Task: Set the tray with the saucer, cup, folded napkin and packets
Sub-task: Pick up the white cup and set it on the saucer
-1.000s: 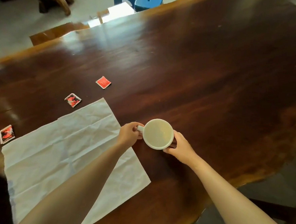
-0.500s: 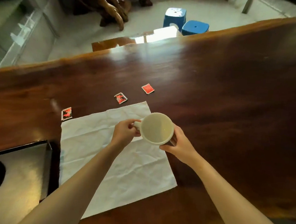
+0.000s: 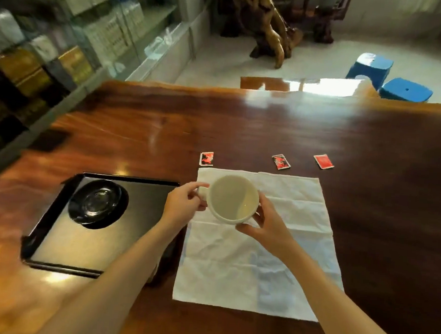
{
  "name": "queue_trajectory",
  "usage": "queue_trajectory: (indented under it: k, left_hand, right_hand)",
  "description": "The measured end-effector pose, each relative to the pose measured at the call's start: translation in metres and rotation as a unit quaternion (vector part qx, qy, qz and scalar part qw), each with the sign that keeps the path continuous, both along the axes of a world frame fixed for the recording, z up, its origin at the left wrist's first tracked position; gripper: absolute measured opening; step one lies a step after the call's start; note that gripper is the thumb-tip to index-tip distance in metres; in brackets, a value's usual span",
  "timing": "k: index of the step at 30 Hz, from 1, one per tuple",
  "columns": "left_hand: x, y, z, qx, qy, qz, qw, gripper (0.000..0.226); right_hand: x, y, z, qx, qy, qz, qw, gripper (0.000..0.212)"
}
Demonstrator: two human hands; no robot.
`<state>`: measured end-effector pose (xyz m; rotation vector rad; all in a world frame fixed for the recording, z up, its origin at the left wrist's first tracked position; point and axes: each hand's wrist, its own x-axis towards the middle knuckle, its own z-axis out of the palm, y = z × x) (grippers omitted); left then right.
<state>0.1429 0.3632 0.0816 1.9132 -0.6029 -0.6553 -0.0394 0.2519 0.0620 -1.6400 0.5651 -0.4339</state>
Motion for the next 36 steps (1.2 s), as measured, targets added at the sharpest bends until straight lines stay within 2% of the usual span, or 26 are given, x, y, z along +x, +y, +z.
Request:
queue_trajectory:
  k: [13,27,36]
  left_hand:
    - [0.13,0.118,-0.009,-0.002,0.029,0.121,0.992,0.024]
    - [0.15,0.172,-0.042,0.014,0.038,0.263,0.964,0.013]
    - [0.212,0.209,-0.066,0.037,0.046,0.273,0.96,0.013]
  right_hand:
    - [0.153,0.098,-0.002,-0.022,0.021,0.063,0.998,0.075]
    - [0.213,0.125,-0.045,-0.022,0.064,0.176,0.982,0.083]
    - [0.266,0.166,-0.063,0.0,0.105,0.144,0.984,0.083]
